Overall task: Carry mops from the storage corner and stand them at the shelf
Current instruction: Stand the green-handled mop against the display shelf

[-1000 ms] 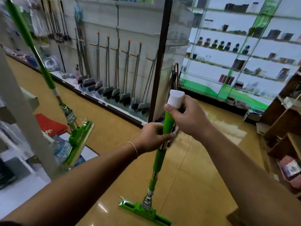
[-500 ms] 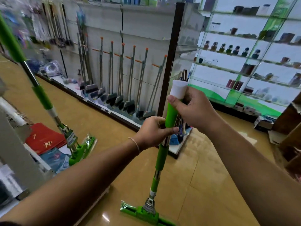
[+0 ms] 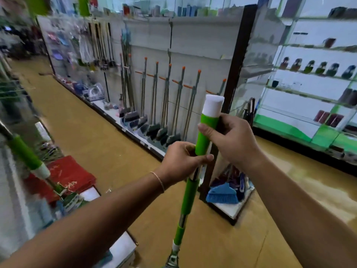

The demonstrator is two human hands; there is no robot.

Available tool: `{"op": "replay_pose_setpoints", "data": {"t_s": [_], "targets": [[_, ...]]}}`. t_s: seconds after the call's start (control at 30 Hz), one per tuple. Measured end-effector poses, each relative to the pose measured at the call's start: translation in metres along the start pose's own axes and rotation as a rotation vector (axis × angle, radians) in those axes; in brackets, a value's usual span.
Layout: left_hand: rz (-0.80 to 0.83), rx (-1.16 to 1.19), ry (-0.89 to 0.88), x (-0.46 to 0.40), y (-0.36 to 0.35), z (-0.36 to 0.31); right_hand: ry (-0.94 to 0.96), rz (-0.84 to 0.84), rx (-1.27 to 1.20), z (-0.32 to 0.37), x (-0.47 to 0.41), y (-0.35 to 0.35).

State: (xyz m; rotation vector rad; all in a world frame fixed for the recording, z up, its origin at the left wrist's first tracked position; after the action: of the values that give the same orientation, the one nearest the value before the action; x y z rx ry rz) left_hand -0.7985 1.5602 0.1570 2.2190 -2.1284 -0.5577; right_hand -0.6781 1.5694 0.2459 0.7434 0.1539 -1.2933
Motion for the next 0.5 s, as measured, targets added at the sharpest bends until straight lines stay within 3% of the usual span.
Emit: {"op": "replay_pose_setpoints", "data": {"t_s": [0.5], "targets": [[-0.126, 0.059, -0.040, -0.154, 0.077, 0.043, 0.190, 0.042, -0.203, -0.052, -0.170, -0.070]]}}
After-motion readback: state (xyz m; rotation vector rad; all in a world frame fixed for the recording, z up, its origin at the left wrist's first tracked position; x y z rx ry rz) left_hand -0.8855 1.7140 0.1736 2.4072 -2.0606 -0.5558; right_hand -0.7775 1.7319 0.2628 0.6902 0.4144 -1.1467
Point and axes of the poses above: each hand's wrist, its own x-axis away from the middle knuckle, its own y-axis out of the back of the hand, z = x × y, the point moved 9 cm from there along -x, towards the middle knuckle, and after that the axes turned 4 degrees about x, right-handed, at the moved point
